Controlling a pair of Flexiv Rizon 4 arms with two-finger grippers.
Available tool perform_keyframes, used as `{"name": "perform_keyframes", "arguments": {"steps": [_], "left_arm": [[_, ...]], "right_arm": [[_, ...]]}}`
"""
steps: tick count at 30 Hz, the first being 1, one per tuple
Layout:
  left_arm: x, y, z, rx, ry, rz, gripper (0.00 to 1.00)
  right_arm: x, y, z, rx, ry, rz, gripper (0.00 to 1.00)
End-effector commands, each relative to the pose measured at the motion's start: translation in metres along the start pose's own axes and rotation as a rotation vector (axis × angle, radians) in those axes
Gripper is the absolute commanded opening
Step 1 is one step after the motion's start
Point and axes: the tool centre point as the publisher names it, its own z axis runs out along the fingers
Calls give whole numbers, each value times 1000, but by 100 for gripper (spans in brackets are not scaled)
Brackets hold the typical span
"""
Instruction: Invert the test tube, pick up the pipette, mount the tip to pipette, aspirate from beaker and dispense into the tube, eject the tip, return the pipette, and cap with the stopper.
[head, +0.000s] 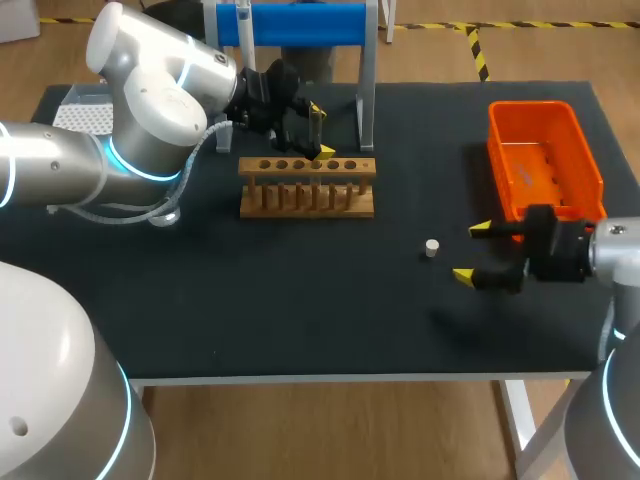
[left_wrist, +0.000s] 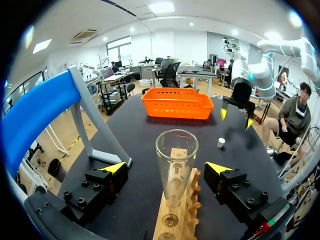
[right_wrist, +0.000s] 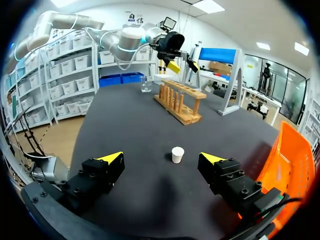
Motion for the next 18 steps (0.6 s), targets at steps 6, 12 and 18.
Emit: {"name": "perform_keyframes", "arguments": {"steps": [6,12,18], "left_arm": [[-1,0,0,-1,3,0,100],[-1,0,0,-1,3,0,100],[-1,0,0,-1,3,0,100]], "right_arm": [[-4,-1,24,-4,-29,7,100],[-7,-1,36,-13,-46,16,100],[-11,-6,44,-16,-69,18,100]]}}
